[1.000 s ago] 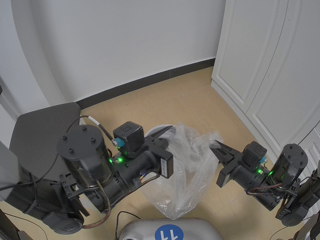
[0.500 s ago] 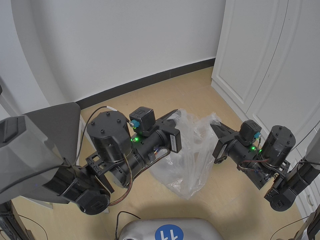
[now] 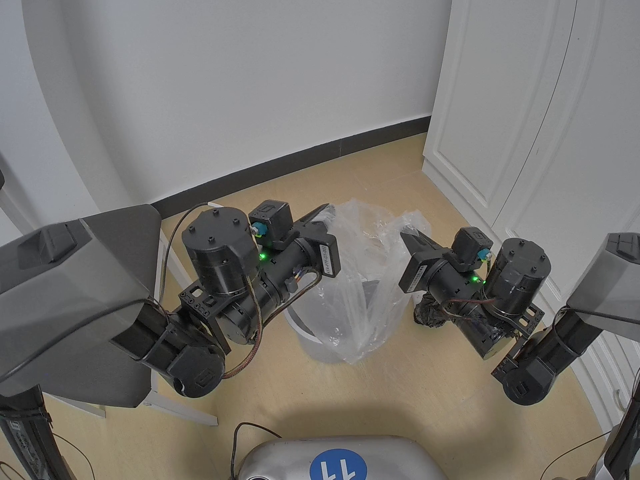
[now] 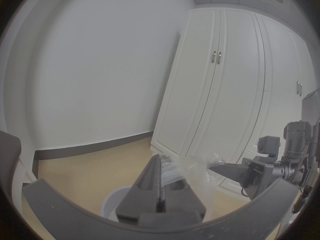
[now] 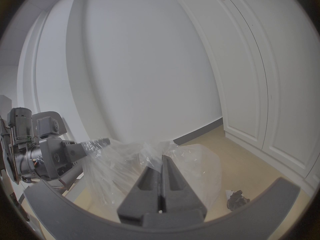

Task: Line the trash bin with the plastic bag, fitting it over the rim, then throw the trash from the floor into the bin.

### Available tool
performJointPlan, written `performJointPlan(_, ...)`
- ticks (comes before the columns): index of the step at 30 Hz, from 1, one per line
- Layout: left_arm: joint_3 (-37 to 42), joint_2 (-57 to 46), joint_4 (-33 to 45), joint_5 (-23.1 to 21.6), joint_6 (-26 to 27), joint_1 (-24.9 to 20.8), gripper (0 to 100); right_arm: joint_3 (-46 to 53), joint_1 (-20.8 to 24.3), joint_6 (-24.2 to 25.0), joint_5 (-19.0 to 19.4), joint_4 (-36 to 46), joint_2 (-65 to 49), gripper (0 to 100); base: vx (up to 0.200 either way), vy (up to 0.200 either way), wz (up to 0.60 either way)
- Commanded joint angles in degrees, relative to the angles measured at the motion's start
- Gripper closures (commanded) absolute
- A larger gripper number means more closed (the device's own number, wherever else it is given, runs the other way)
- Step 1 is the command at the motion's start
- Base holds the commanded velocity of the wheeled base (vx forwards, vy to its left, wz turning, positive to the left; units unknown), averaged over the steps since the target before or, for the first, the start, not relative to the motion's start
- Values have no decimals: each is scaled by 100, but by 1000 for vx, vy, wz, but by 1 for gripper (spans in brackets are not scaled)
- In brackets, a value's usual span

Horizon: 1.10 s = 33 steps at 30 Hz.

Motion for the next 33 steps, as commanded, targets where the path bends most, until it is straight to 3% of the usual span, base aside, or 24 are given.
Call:
performJointPlan(1,-104,52,0,-5,-6,178,100,-290,3,164,-7,-105,375,100,0,0,0)
performJointPlan(13,-412,649,-26,-233,-24,415,100,-466,20,348,-7,-105,780,100,0,0,0)
performJointPlan(23,-341,562,-35,-242,-24,424,100,-378,187,366,10,-105,832,100,0,0,0)
performJointPlan(33,-288,491,62,-233,-24,424,100,-659,249,735,-25,-105,1175,100,0,0,0)
